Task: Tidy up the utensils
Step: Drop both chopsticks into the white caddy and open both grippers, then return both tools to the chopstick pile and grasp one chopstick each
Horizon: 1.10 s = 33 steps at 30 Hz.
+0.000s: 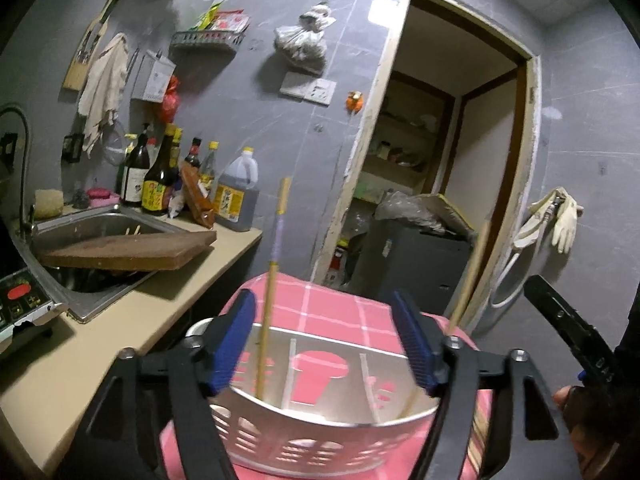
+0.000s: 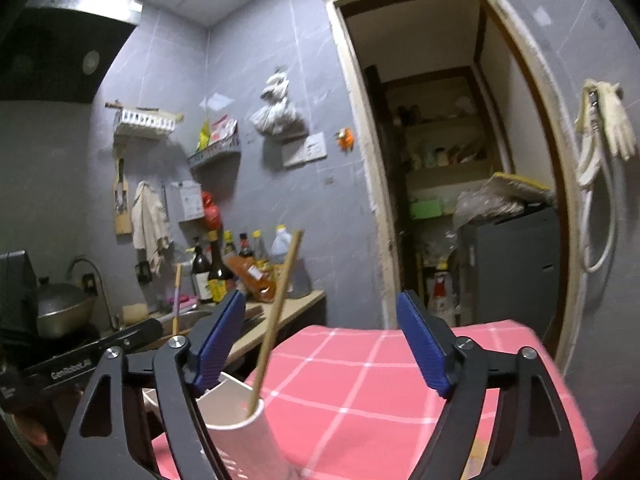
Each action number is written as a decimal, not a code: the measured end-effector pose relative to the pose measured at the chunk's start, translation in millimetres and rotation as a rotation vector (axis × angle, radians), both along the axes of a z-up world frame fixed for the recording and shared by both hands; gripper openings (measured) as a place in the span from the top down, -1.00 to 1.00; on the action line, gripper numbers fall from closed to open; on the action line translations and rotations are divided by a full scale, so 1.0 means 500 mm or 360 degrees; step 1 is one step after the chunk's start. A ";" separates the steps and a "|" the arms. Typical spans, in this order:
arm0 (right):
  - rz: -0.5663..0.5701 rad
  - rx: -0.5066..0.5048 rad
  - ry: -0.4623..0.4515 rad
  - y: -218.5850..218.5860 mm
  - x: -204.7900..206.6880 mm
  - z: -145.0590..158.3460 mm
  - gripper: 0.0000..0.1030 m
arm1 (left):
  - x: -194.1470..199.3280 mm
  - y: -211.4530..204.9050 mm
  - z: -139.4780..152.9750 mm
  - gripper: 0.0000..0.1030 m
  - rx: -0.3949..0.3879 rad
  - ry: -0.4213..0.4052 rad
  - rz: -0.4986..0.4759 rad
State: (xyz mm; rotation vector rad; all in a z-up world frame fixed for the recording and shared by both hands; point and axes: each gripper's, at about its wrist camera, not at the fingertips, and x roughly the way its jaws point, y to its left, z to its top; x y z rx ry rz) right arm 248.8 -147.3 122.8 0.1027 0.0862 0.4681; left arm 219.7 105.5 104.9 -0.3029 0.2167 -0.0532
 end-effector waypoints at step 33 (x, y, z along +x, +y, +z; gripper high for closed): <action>-0.0301 -0.0316 0.0498 -0.254 -0.083 -0.124 -1.00 | 0.006 -0.327 -0.154 -0.92 0.0242 0.0615 -0.0557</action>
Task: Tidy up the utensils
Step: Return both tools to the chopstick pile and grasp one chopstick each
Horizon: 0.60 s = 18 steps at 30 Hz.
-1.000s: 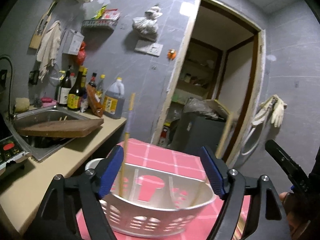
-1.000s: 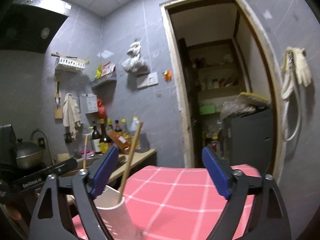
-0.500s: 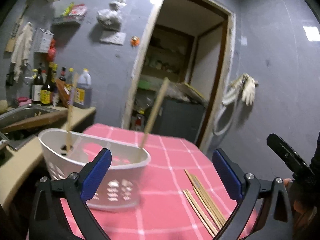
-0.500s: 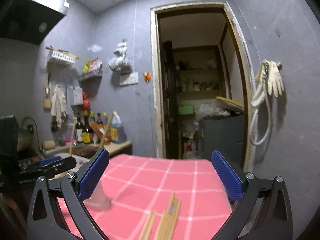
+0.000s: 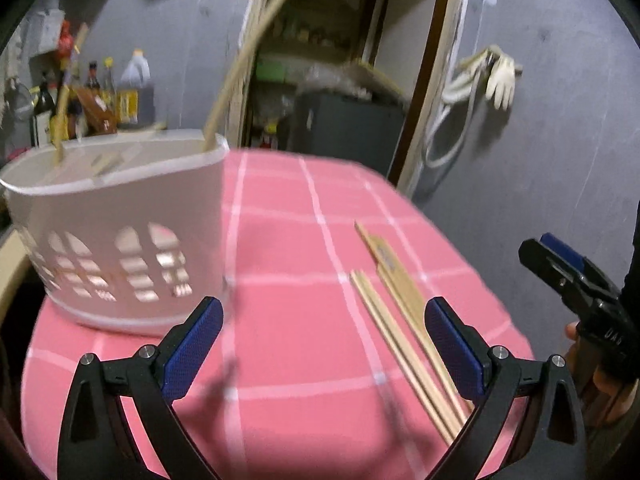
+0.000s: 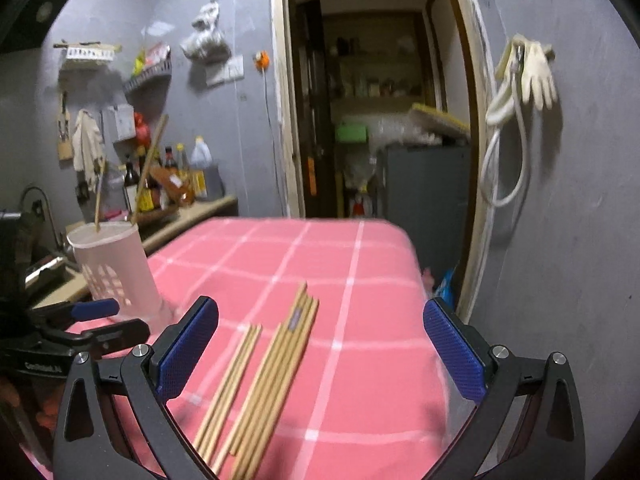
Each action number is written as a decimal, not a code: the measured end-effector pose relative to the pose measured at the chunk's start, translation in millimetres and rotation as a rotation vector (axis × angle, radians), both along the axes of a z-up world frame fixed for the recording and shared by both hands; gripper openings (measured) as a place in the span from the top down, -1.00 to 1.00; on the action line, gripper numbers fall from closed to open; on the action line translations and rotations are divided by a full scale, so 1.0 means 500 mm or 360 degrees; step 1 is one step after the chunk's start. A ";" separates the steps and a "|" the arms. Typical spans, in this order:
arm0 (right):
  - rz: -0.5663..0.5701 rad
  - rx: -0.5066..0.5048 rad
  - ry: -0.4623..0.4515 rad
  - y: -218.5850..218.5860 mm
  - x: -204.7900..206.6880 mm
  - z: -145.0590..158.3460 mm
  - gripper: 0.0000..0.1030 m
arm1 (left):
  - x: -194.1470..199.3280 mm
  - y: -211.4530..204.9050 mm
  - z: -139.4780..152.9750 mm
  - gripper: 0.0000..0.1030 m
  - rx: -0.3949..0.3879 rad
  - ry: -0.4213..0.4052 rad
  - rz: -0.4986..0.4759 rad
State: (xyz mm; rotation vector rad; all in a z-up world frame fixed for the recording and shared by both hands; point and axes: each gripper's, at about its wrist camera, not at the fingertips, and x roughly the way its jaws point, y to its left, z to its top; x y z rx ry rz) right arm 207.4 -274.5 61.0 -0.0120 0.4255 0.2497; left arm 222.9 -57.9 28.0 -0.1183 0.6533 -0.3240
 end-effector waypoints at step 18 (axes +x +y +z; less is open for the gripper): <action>0.0160 -0.0101 0.0648 0.017 0.120 -0.106 0.27 | 0.102 -0.067 -0.074 0.10 0.0080 0.0377 -0.0203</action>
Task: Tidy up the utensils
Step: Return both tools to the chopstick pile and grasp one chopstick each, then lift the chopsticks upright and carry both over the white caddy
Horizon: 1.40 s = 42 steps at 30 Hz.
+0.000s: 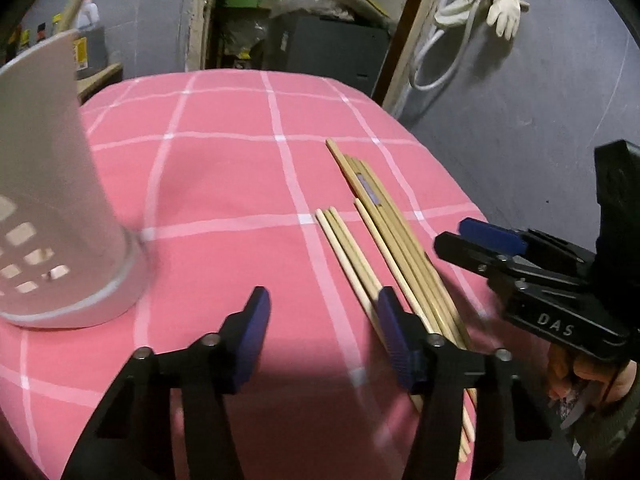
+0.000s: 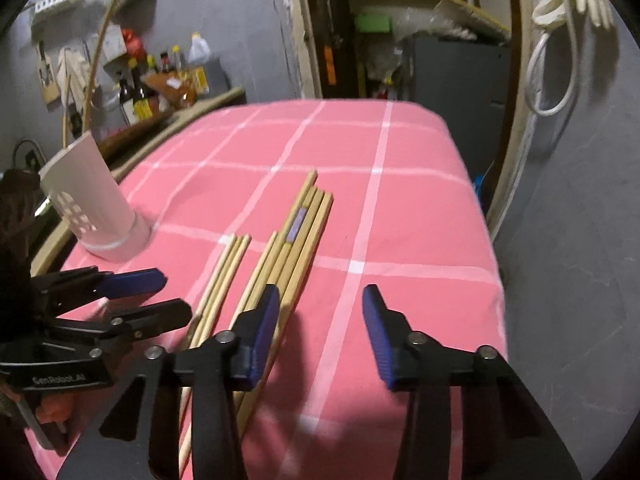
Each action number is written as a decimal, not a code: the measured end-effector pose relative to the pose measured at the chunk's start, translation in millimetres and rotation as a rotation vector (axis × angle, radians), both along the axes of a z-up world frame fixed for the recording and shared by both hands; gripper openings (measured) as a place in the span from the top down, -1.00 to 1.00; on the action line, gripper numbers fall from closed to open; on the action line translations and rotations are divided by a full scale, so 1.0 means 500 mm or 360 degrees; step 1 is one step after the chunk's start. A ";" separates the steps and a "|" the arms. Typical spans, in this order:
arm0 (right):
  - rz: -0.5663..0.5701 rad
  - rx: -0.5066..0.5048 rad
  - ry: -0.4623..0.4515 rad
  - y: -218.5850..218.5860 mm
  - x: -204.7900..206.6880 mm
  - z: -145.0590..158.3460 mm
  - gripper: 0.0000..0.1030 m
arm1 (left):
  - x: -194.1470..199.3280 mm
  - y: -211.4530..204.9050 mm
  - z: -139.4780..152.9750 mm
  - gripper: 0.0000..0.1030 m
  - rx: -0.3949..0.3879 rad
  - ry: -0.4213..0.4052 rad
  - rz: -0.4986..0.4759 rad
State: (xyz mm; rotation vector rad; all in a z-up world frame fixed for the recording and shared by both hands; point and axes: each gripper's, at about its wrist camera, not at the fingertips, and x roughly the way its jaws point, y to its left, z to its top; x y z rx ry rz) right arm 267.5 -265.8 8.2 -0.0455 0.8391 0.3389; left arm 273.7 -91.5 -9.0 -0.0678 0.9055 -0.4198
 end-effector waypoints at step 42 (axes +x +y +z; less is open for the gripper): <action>-0.0122 0.0300 0.0144 0.006 0.055 0.021 0.89 | 0.038 0.003 0.011 0.96 -0.0067 0.0152 -0.0007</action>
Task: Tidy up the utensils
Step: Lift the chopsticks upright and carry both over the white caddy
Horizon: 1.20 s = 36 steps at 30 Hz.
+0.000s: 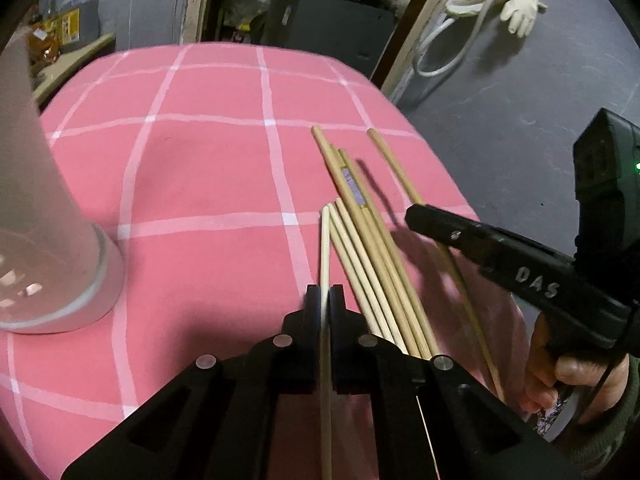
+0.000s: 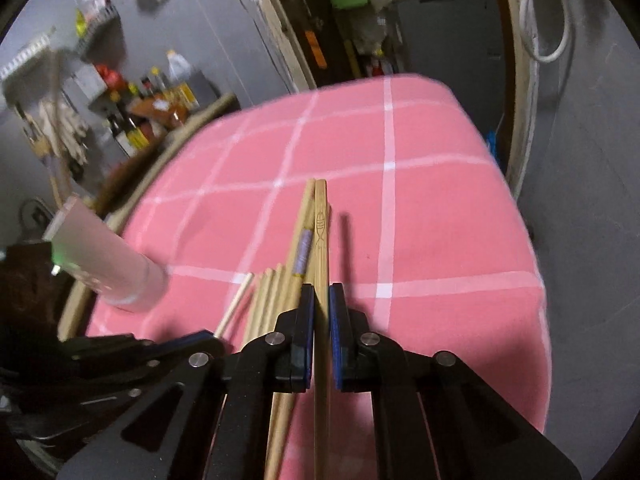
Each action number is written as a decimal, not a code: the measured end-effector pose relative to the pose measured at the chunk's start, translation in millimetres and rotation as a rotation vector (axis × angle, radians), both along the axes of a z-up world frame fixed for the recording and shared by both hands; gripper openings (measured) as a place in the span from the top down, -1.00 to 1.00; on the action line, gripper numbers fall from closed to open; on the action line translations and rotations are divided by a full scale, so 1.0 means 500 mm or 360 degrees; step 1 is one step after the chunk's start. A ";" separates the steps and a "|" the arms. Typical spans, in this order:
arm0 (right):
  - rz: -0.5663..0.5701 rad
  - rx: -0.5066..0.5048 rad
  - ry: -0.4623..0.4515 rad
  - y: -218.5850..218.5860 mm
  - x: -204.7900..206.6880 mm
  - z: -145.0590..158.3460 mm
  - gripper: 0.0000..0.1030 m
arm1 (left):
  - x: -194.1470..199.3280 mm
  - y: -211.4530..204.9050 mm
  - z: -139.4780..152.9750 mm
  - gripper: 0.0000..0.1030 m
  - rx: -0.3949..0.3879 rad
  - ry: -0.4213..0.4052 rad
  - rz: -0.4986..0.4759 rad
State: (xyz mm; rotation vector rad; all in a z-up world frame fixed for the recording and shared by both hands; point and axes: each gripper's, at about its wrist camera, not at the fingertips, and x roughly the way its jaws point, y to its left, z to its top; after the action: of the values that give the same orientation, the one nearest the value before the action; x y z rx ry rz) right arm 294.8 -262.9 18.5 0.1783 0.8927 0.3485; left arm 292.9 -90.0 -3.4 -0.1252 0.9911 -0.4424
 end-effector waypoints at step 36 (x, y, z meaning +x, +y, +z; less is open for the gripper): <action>0.0190 0.0668 -0.1586 0.329 -0.057 0.293 0.89 | -0.086 0.536 0.327 0.95 -0.0407 -0.1354 0.0987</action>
State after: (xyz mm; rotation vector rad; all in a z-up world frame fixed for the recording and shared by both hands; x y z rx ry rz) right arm 266.1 -98.6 164.9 0.2989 -0.1647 0.6538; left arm 250.1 178.0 160.0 -0.4214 0.0294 -0.0190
